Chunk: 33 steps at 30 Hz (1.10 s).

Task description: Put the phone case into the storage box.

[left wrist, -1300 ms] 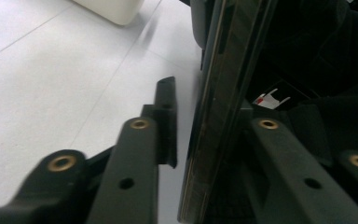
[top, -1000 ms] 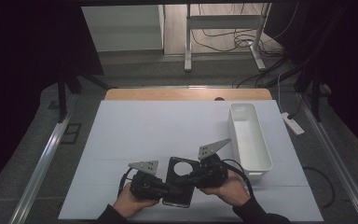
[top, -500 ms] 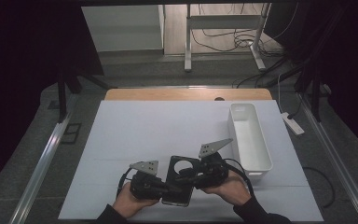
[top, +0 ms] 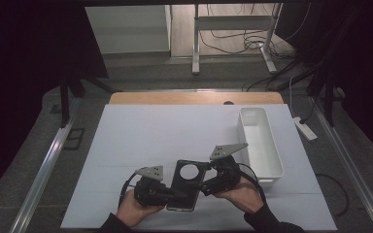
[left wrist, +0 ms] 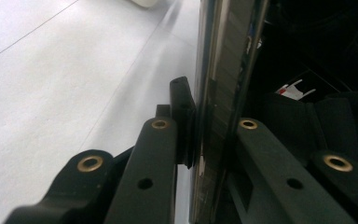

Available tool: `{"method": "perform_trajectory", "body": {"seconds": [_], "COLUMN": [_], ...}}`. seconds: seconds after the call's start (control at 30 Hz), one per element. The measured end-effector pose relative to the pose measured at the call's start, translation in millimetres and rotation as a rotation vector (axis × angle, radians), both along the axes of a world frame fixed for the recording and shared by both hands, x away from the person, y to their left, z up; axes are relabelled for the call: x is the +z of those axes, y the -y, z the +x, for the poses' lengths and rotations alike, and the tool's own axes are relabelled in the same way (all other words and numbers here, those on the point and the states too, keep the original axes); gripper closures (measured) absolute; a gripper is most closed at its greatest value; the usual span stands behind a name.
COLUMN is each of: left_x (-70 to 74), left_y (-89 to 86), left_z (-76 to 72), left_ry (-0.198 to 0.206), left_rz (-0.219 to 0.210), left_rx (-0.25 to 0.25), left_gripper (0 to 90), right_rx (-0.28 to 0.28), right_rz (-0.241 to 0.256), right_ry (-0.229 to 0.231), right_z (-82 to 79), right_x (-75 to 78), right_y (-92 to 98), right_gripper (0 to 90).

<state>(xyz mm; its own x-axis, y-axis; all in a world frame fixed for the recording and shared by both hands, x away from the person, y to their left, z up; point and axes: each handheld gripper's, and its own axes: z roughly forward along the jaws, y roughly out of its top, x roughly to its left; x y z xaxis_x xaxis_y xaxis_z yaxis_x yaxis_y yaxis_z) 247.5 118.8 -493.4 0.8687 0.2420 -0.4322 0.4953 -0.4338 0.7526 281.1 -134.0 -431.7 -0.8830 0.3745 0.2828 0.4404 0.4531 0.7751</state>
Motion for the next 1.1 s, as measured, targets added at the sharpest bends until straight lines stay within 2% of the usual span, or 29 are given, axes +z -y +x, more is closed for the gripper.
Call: {"method": "perform_trajectory", "body": {"seconds": [0.1, 0.33, 0.5, 0.63, 0.73, 0.9, 1.1], "left_x": [0.0, 1.9, 2.4, 3.4, 3.4, 2.9, 2.8], "left_y": [-1.2, -2.3, -5.3, -5.9, -5.3, -4.4, -2.5], "left_z": [0.5, -0.5, 0.2, -0.4, -0.9, -1.2, -1.7], "left_ry": [0.006, 0.026, 0.035, 0.047, 0.054, 0.055, 0.046], "left_rz": [0.013, 0.033, 0.057, 0.084, 0.105, 0.118, 0.115], "left_rx": [0.020, 0.062, 0.120, 0.163, 0.183, 0.183, 0.161], "left_gripper": [84.6, 84.5, 84.5, 84.5, 84.4, 84.5, 84.5], "right_rx": [-0.023, -0.080, -0.134, -0.141, -0.142, -0.164, -0.189], "right_rz": [0.001, -0.020, -0.033, -0.056, -0.059, -0.055, -0.046], "right_ry": [0.007, 0.033, 0.070, 0.102, 0.106, 0.110, 0.105], "right_z": [0.1, -0.7, 0.6, 1.2, 1.3, 3.2, 3.3], "right_x": [1.4, 3.6, 6.4, 8.3, 9.3, 10.8, 19.1], "right_y": [0.9, 1.9, 6.0, 8.2, 8.8, 12.5, 17.2], "right_gripper": [9.4, 0.0, 0.0, 0.0, 0.0, 0.0, 0.0]}}
